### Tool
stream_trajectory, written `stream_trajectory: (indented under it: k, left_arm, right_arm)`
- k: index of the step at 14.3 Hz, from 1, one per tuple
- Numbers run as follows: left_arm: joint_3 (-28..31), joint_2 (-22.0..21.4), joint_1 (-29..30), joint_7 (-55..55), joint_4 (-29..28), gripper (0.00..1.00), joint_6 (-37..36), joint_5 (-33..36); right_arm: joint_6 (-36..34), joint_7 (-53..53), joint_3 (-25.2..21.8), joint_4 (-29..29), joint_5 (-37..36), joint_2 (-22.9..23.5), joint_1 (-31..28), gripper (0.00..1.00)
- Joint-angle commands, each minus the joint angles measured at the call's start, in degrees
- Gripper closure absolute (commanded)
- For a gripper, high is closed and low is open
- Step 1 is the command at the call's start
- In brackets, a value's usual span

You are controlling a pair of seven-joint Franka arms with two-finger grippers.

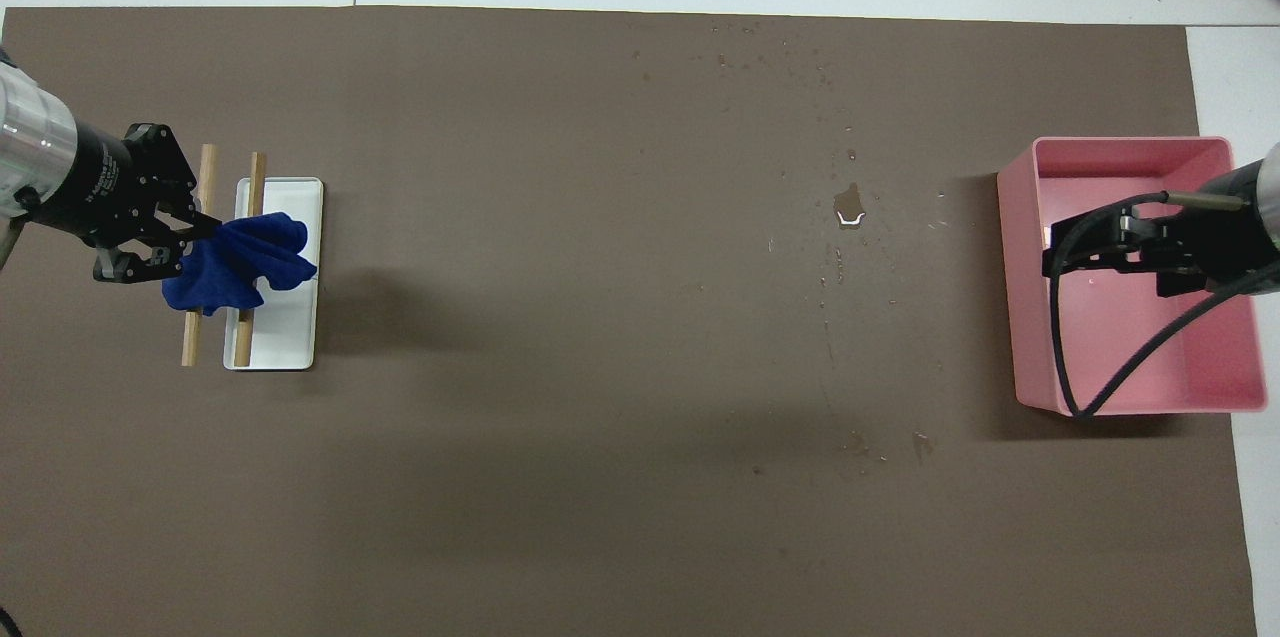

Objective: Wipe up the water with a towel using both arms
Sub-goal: 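Close the left gripper on the blue towel and lift it, then carry the towel with the left gripper while the right gripper approaches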

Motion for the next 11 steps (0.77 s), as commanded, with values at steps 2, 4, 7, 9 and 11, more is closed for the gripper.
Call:
stream_trajectory:
  k: [2, 4, 7, 9, 11]
  left_arm:
    - [0.4, -0.72, -0.75, -2.77, 3.72, 1.0, -5.35, -4.18]
    - [-1.52, -0.72, -1.53, -7.6, 6.8, 1.0, -6.85, -4.46]
    - [-5.74, -0.63, -2.42, -14.45, 9.96, 1.0, -6.95, -4.11]
    - [-7.59, -0.63, -3.64, -20.25, 11.12, 1.0, -5.9, -4.11]
    - [-8.3, -0.63, -6.19, -24.13, 11.38, 1.0, -4.14, -3.93]
  right_arm:
    - [3.24, 8.52, 0.55, -2.11, 4.74, -1.17, 0.93, 0.0]
    - [4.83, 14.58, 0.55, -2.11, 6.68, -0.82, 1.55, 0.0]
    - [7.99, 24.33, 0.55, -2.11, 11.07, -0.2, 3.57, 0.0]
    - [10.01, 28.66, 0.55, -2.11, 14.32, 0.5, 4.89, 0.0]
    - [11.77, 33.05, 0.55, -1.94, 18.18, 0.85, 5.16, 0.0]
